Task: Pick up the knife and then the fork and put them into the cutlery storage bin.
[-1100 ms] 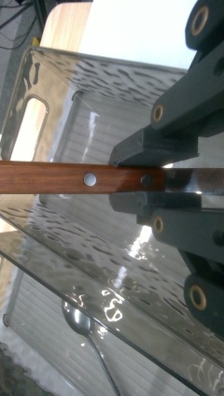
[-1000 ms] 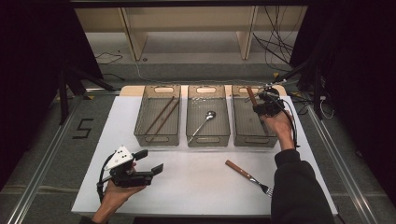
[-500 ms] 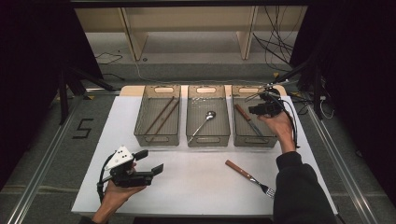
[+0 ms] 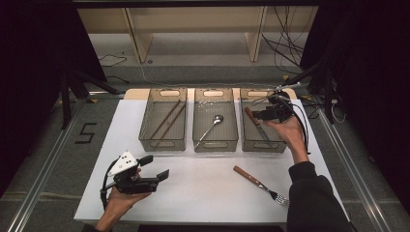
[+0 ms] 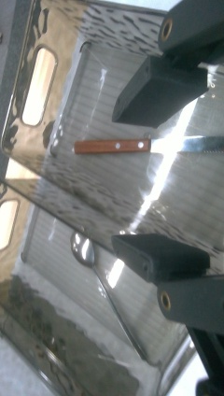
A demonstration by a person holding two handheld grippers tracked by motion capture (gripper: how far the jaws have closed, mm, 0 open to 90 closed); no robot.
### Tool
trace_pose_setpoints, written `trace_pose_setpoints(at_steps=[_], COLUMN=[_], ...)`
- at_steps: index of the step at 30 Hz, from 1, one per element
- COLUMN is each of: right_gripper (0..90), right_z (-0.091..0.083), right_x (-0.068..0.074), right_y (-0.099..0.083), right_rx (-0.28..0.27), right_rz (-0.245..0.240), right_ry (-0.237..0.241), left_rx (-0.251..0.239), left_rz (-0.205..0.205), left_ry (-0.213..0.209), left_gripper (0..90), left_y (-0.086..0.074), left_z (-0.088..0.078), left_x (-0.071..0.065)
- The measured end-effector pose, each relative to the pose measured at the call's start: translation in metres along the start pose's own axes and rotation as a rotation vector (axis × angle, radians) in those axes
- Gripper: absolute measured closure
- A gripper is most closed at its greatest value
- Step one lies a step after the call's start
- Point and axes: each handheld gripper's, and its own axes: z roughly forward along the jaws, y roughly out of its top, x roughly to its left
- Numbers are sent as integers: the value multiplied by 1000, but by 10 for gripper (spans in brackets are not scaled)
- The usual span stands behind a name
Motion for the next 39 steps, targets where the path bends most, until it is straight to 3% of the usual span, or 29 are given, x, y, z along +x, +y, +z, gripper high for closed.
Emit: trace_pose_setpoints(at_steps=[13,26,33,39], right_gripper=[287,283,268,264], right_z=[-22,-39,-44,-45], right_x=[23,45,55,61], right_y=[-9,-31,-43,-59], right_rx=[-12,-10,3,49], right_rz=[-53,-97,-115,-135], right_ry=[89,169,199,221], left_rx=[-3,-8,-12,-11], left_rz=[6,2,1,2], left_ry=[2,1,2,2], left_gripper=[157,157,157,157], left_y=[0,0,0,0], left_z=[0,-1,-1,-1], left_x=[0,0,0,0])
